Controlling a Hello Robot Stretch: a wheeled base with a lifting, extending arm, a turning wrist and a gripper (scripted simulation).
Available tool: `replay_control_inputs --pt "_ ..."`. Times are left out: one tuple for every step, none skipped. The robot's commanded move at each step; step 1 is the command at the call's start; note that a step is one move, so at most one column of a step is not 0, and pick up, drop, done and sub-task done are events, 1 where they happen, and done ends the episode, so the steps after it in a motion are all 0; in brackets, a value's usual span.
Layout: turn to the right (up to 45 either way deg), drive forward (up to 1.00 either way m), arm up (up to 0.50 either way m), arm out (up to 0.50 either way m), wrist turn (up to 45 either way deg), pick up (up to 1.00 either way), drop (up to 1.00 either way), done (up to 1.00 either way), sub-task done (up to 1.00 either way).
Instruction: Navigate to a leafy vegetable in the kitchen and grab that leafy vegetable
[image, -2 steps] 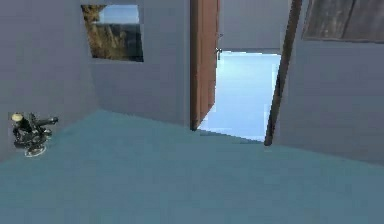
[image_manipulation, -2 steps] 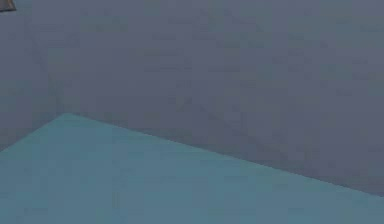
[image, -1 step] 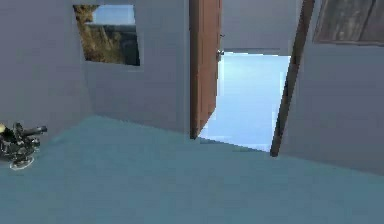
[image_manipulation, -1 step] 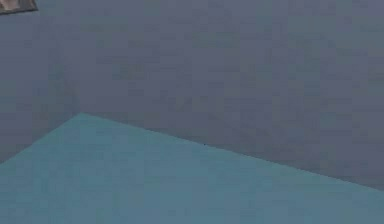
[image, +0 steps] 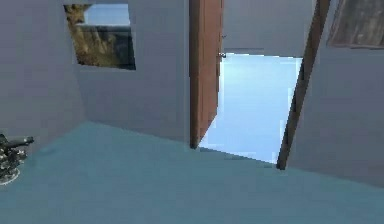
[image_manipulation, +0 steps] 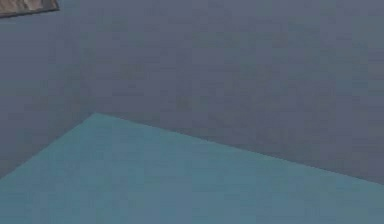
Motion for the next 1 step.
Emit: replay_control_inputs --pt "9.0 0.0 0.0 0.0 0.0 0.0 0.0 0.0 0.0"
